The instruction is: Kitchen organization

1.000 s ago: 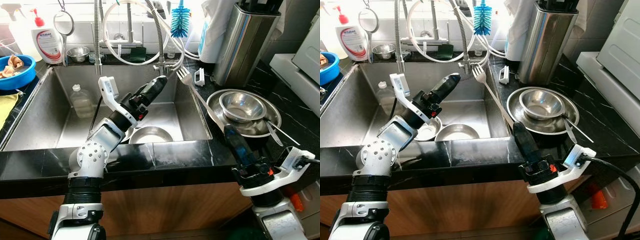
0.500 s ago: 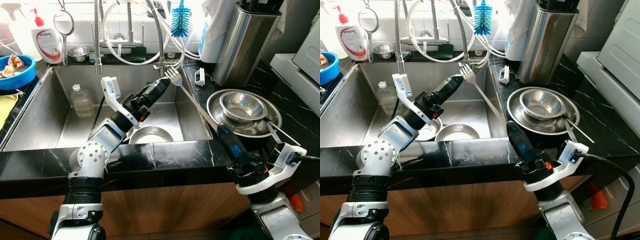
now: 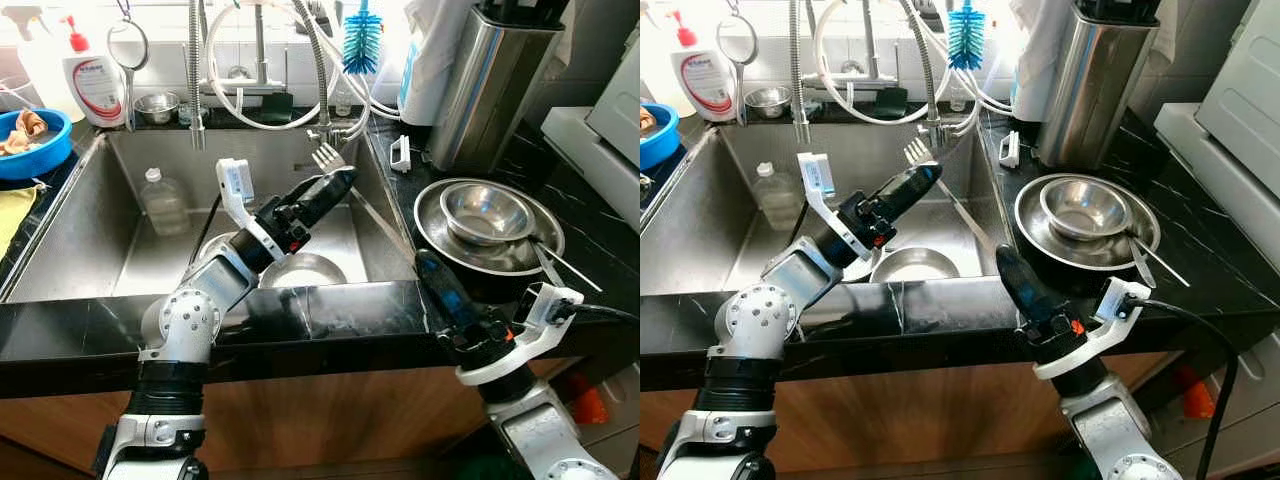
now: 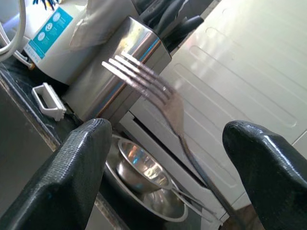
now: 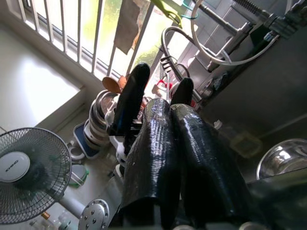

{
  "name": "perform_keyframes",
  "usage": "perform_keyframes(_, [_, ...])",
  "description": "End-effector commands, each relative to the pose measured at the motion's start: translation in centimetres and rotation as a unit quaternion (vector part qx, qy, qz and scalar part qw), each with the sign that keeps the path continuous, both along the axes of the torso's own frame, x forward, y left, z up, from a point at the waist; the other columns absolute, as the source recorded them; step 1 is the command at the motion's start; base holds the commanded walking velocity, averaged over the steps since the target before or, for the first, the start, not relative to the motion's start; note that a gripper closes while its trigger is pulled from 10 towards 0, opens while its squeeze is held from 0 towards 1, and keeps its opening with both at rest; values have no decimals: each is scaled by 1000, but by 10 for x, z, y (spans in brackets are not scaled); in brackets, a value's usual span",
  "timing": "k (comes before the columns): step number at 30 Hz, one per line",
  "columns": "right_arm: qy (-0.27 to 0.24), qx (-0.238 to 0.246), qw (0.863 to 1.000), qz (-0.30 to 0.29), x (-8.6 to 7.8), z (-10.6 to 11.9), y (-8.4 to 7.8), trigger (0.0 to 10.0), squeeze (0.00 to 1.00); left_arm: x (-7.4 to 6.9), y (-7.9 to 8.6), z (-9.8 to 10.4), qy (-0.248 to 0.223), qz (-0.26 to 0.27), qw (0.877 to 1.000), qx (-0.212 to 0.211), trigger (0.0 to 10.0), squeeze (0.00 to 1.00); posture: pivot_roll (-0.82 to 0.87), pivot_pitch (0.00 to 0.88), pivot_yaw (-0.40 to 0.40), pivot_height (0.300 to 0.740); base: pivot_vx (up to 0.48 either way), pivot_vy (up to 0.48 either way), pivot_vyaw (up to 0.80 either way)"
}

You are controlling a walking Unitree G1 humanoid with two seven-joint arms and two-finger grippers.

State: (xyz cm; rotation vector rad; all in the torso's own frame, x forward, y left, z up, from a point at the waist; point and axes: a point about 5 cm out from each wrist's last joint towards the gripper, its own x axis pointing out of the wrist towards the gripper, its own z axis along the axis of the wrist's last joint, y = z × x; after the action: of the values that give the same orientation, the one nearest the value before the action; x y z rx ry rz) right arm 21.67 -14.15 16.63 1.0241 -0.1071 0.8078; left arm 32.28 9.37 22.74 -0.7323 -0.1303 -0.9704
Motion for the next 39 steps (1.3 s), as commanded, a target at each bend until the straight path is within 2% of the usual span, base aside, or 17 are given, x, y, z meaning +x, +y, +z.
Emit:
perform_keyframes(1, [-12, -6, 1000, 12, -3, 4, 2, 10000, 0, -6, -3, 2, -14, -13, 1000, 14, 10000, 0, 19, 41, -40, 740, 0, 0, 0])
perform_keyframes(6, [-12, -7, 1000, 13, -3, 4, 2, 10000, 0, -8, -4, 2, -14, -22, 1000, 15, 10000, 0, 18, 37, -41, 740, 0, 0, 0])
perform_keyframes(8, [-12, -12, 1000, 13, -3, 3, 3, 10000, 0, -8, -5, 1, -13, -24, 999, 16, 7569, 0, 19, 34, -42, 740, 0, 0, 0])
perform_keyframes(9, [-12, -13, 1000, 13, -3, 3, 3, 10000, 0, -8, -5, 1, -12, -25, 999, 17, 3490, 0, 19, 34, -42, 740, 0, 0, 0])
perform_keyframes(10, [-12, -13, 1000, 14, -3, 3, 3, 10000, 0, -8, -6, 1, -11, -26, 999, 18, 3490, 0, 19, 34, -42, 740, 0, 0, 0])
perform_keyframes(11, [-11, -13, 1000, 15, -3, 3, 3, 10000, 0, -8, -6, 1, -11, -27, 999, 18, 706, 0, 20, 33, -42, 740, 0, 0, 0])
perform_keyframes(12, [-11, -13, 1000, 15, -3, 2, 4, 10000, 0, -9, -6, 1, -12, -28, 999, 18, 0, 0, 20, 33, -42, 740, 0, 0, 0])
perform_keyframes(39, [-14, -24, 1000, 11, -2, 1, 4, 10000, 0, -8, -4, 2, -5, -23, 1000, 7, 0, 0, 20, 40, -45, 740, 0, 0, 0])
